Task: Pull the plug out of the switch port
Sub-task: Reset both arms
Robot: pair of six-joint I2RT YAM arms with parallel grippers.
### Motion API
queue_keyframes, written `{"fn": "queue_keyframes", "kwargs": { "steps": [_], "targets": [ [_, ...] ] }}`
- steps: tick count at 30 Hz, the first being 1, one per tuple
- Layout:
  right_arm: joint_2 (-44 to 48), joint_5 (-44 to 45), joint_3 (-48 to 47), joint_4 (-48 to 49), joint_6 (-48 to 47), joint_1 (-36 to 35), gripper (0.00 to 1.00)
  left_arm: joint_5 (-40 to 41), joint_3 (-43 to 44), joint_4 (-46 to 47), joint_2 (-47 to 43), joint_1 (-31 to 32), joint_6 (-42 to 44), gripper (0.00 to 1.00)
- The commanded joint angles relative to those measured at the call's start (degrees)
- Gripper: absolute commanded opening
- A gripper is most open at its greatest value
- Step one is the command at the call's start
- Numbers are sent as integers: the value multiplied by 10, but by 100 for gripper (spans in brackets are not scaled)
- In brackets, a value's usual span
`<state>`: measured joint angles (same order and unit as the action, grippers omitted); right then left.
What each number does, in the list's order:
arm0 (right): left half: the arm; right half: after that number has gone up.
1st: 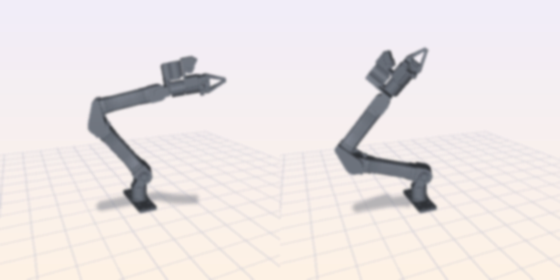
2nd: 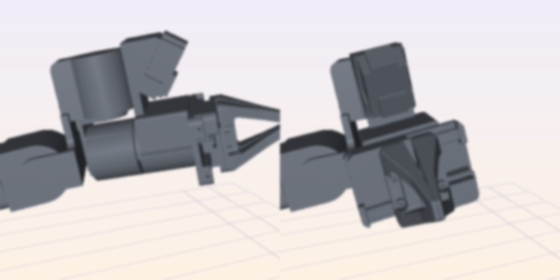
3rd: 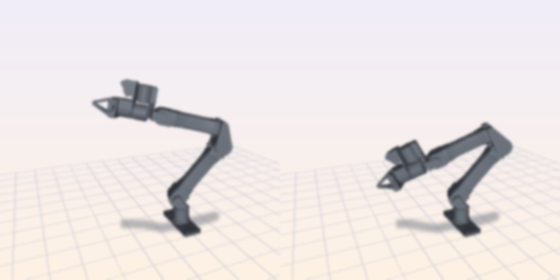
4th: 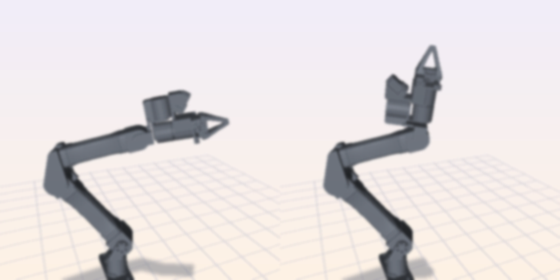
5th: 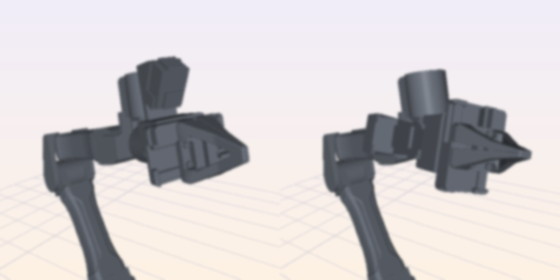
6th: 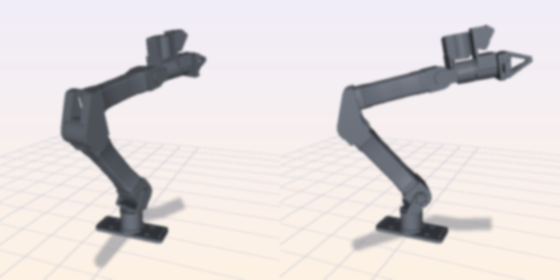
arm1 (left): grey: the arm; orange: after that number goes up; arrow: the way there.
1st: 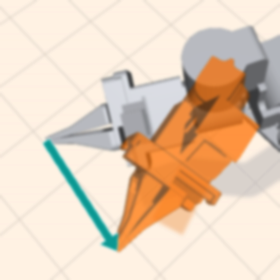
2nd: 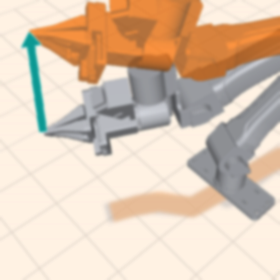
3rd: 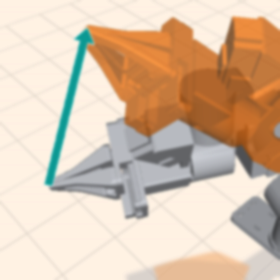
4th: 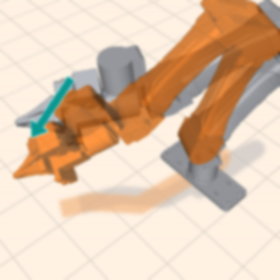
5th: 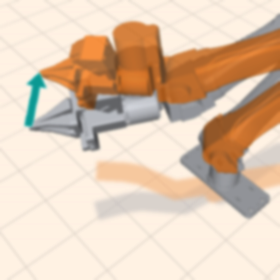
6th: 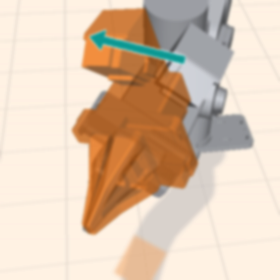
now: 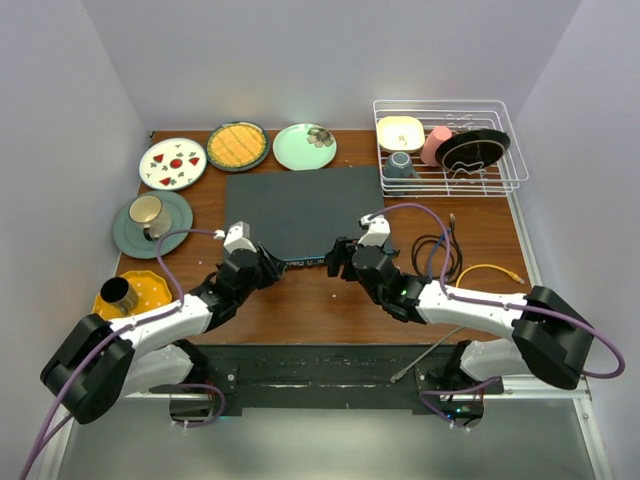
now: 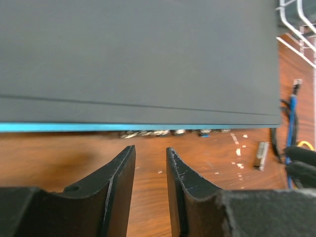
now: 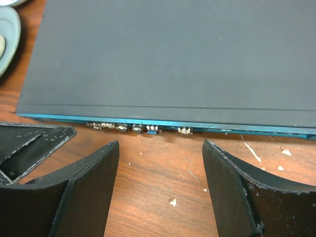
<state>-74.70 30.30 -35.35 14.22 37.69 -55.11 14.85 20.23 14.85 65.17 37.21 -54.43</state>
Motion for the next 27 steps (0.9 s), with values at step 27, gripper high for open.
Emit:
{"fn": "queue_keyframes", "kwargs": {
  "steps": [27],
  "targets": [
    [-77,-78,-57,35,-32,0,66,-6,-42,42,7,1,13,34]
  ]
}}
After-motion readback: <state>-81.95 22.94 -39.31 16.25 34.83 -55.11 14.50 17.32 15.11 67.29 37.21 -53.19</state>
